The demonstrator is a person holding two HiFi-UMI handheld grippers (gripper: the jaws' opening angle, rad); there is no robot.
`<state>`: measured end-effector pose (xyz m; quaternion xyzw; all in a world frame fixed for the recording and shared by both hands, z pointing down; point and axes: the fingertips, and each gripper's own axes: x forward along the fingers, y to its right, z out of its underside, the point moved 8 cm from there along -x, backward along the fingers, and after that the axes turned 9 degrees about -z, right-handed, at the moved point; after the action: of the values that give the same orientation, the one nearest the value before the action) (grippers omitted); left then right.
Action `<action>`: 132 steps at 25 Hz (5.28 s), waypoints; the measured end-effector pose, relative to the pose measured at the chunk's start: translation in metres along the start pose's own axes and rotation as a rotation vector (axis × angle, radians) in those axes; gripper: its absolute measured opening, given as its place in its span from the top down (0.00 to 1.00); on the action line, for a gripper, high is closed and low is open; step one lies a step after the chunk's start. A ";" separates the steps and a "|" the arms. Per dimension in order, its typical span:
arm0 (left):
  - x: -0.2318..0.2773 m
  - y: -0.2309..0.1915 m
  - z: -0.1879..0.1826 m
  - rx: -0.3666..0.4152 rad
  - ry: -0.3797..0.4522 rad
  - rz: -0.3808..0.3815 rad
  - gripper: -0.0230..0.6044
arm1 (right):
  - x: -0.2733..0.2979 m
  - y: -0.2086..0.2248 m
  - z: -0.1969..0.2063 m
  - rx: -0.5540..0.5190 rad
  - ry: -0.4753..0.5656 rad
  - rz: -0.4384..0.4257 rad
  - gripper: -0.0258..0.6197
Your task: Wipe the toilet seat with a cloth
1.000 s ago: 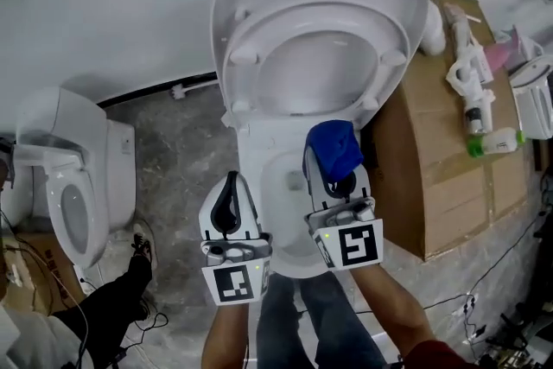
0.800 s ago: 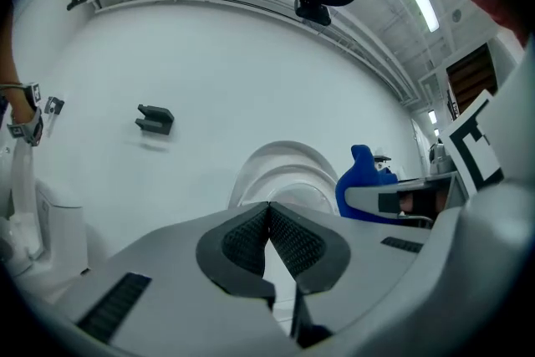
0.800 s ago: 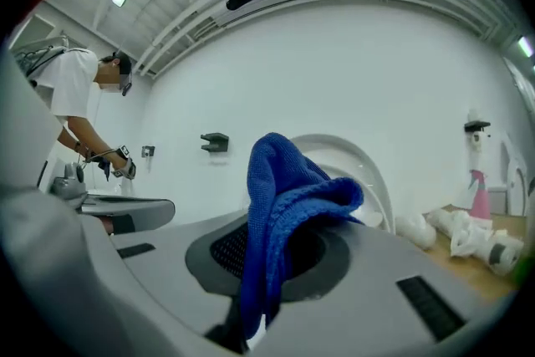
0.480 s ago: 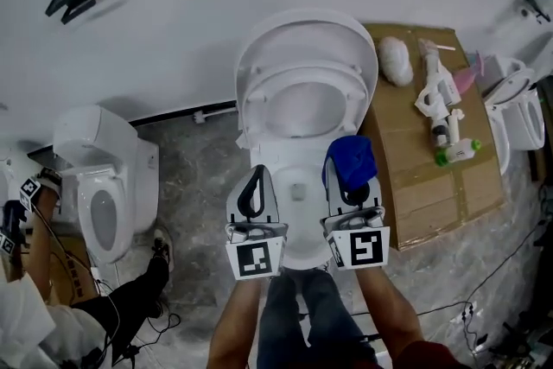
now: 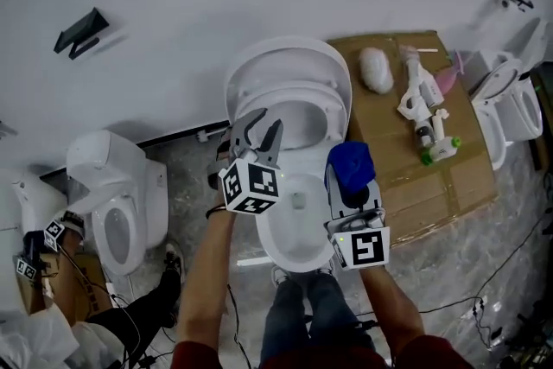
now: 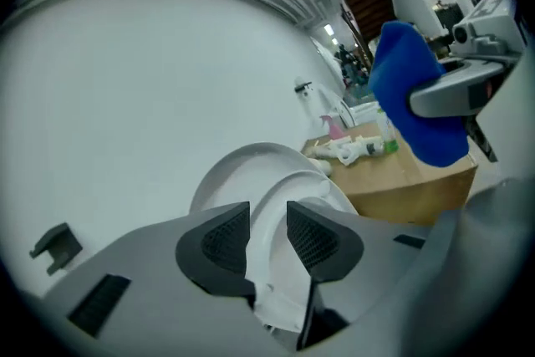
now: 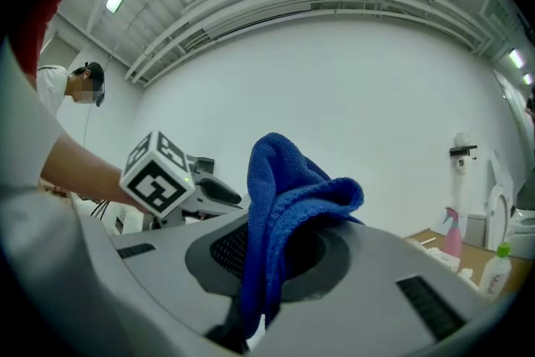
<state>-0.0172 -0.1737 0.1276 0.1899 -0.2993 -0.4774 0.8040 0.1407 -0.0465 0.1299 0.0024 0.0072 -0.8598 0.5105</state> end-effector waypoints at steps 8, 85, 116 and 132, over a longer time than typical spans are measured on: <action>0.077 -0.010 -0.022 0.311 -0.179 0.183 0.71 | -0.028 0.025 -0.010 -0.010 -0.006 0.026 0.87; -0.186 0.312 0.195 0.206 -0.334 1.208 0.84 | -0.054 -0.068 0.156 0.054 -0.225 -0.016 0.87; -0.151 0.460 0.359 0.091 -0.526 1.117 0.92 | -0.052 -0.080 0.343 0.109 -0.383 -0.081 0.87; -0.045 0.229 0.321 -0.790 0.065 -0.110 0.94 | 0.046 -0.042 0.393 0.141 -0.467 -0.086 0.87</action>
<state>-0.0960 -0.0325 0.4898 -0.1033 -0.0562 -0.5917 0.7975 0.0828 -0.0728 0.5223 -0.1609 -0.1710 -0.8564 0.4598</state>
